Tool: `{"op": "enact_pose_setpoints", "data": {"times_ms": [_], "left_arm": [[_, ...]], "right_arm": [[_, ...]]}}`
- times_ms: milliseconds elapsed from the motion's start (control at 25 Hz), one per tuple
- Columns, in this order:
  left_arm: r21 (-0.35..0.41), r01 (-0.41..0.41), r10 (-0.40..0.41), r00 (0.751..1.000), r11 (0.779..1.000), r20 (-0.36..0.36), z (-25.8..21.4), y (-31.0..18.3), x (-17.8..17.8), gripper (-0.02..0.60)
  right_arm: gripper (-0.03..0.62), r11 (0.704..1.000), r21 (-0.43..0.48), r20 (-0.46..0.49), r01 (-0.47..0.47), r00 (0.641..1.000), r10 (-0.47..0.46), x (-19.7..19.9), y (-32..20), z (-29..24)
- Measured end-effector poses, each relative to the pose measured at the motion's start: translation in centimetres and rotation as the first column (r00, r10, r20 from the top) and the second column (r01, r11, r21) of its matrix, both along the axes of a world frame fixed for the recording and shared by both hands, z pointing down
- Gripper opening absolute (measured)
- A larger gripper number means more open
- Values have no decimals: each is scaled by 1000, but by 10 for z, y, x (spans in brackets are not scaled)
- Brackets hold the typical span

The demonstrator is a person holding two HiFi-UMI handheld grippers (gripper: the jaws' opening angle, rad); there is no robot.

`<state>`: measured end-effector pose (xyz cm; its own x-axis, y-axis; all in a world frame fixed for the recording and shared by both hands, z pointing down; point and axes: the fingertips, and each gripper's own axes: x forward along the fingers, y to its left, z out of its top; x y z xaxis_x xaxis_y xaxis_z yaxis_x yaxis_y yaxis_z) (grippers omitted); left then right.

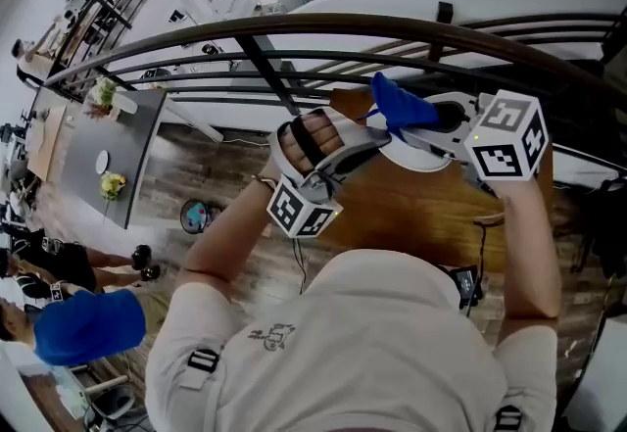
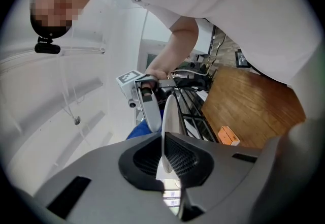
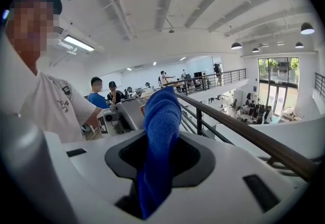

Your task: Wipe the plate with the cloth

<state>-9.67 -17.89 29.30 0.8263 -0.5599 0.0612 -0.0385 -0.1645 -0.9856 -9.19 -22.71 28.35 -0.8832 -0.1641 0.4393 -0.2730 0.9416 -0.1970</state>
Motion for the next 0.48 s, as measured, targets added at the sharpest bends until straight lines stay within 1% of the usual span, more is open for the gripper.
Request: {"op": "enact_pose_setpoints", "data": {"times_ms": [120,200,320,400,480], "left_arm": [[-9,24,-24,1000,1000,-16,-3,-8,-7,17],[-9,40,-40,999,999,-20,-4,-12,-13,17],[-15,47,-47,999,999,-26,1,-16,-18,17],[-29,54,-55,998,998,-35,5,-17,-24,17],[-55,73,-76,995,996,-62,6,-22,-32,17]], "right_arm": [[126,1000,4,-5,16,1000,-16,6,8,-5],[127,1000,-2,-21,2,1000,-2,15,7,-3],[126,999,-10,-55,-50,997,49,35,-4,10],[127,995,-27,-53,-92,995,90,46,-10,20],[127,987,-46,-42,-152,988,150,61,-15,29]]}}
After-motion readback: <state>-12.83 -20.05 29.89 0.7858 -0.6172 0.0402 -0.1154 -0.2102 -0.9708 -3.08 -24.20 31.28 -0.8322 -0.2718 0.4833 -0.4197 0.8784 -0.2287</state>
